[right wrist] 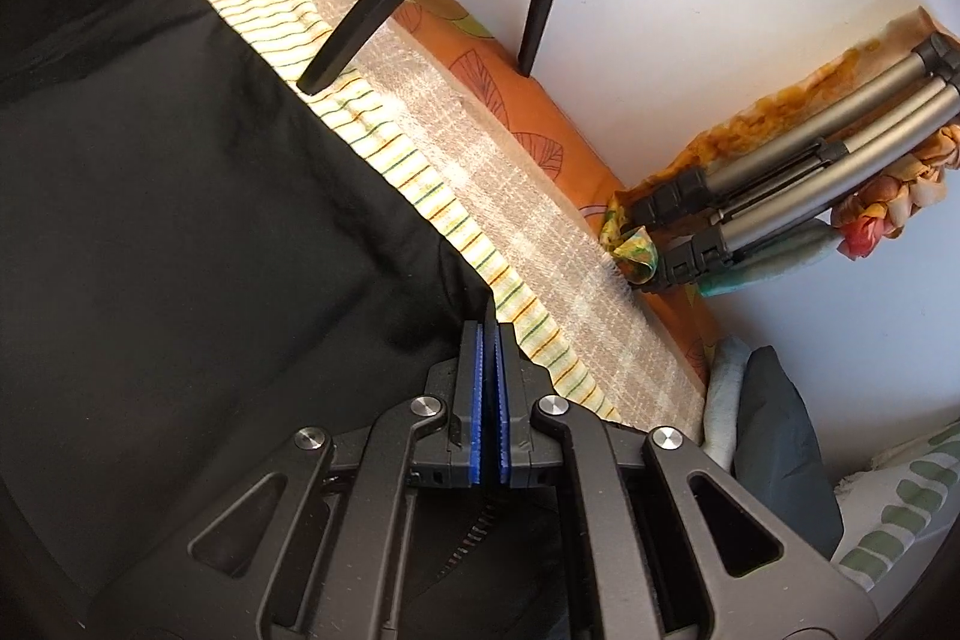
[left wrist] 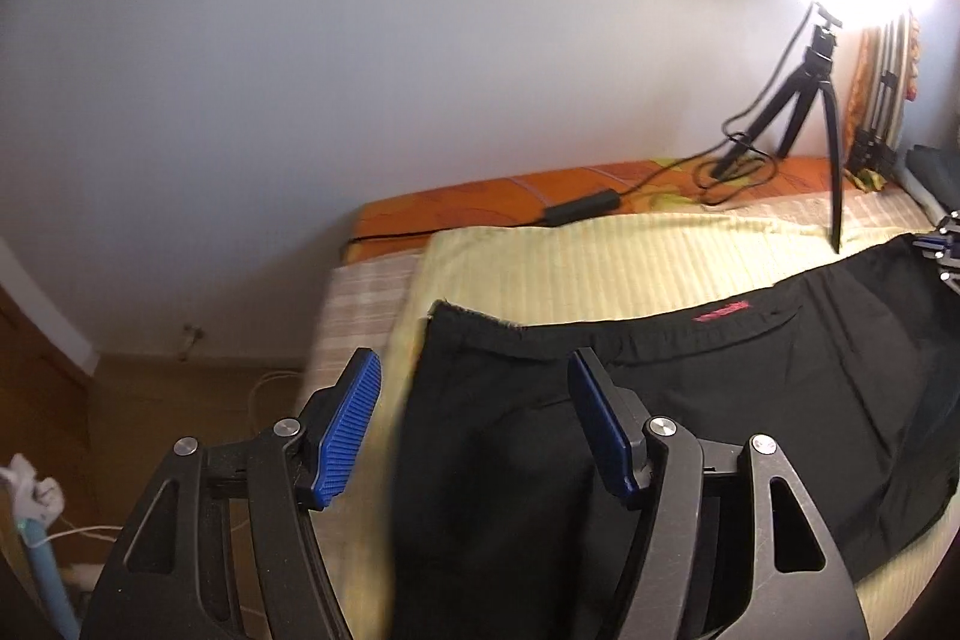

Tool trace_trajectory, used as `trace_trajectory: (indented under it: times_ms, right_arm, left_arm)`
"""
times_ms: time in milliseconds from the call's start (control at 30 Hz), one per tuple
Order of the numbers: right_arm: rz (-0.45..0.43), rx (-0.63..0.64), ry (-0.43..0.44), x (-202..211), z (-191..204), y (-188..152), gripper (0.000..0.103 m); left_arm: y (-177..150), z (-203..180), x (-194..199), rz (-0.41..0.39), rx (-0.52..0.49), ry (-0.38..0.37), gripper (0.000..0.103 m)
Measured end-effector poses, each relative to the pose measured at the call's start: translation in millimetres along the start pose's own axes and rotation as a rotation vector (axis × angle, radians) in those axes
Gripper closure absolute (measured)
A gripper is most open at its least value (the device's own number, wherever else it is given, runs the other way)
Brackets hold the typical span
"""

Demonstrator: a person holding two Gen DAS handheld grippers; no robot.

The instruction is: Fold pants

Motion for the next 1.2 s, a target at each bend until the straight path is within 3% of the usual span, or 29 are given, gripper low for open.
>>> trace_trajectory:
  times_ms: [33, 100, 133, 167, 200, 267, 367, 433, 567, 667, 767, 1067, 1200]
  right_arm:
    - [-0.007, -0.01, 0.002, 2.6, -1.5, 0.7, 0.098]
    - [-0.028, -0.032, 0.0, 12.4, -4.3, 2.4, 0.082]
    - [-0.047, -0.047, 0.006, 20.7, -5.0, 3.2, 0.062]
    - [-0.068, -0.056, 0.007, 29.2, -4.2, 3.7, 0.051]
    - [-0.09, -0.063, 0.006, 39.9, -3.2, 4.2, 0.049]
    - [-0.128, -0.087, 0.017, 62.7, 1.1, 3.0, 0.048]
    - [-0.177, -0.088, 0.119, 101.5, 27.2, -1.8, 0.048]
    - [-0.207, -0.043, 0.215, 130.1, 60.1, -6.6, 0.048]
    - [-0.2, 0.081, 0.323, 154.0, 119.9, -16.6, 0.048]
    - [-0.157, 0.171, 0.387, 151.2, 157.6, -21.8, 0.048]
    - [-0.131, 0.218, 0.381, 140.3, 180.2, -24.6, 0.048]
    - [-0.078, 0.113, 0.525, 112.3, 207.2, -42.6, 0.048]
    - [-0.105, 0.056, 0.501, 120.4, 197.0, -59.9, 0.048]
  left_arm:
    - [-2.8, 9.4, 1.6, 0.001, 0.006, 0.02, 0.038]
    - [-9.3, 22.9, 5.1, 0.006, 0.025, 0.022, 0.038]
    - [-15.0, 29.9, 8.1, 0.011, 0.04, 0.024, 0.038]
    - [-20.9, 34.0, 10.7, 0.016, 0.049, 0.021, 0.038]
    - [-25.5, 36.8, 12.4, 0.023, 0.05, 0.02, 0.038]
    - [-38.6, 38.5, 17.5, 0.038, 0.031, 0.025, 0.038]
    - [-56.7, 33.4, 29.7, 0.04, 0.024, 0.003, 0.038]
    - [-70.0, 23.5, 37.6, 0.043, 0.021, -0.024, 0.038]
    - [-87.9, 1.7, 45.0, 0.044, -0.037, -0.037, 0.038]
    - [-90.6, -16.3, 49.0, 0.038, -0.071, -0.052, 0.038]
    - [-87.1, -31.4, 56.6, 0.029, -0.091, -0.088, 0.038]
    - [-63.9, -117.7, 96.1, -0.052, -0.192, -0.251, 0.038]
    - [-64.1, -171.6, 115.6, -0.073, -0.258, -0.371, 0.038]
Point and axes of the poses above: each gripper's, at about its wrist camera, not at the fingertips, and x roughly against the way its jaws point, z to its left, y to its top, the point moved 8 cm from there along -x, roughly the way its jaws point, and after that the axes turned 10 degrees about y, right-handed, at the moved point
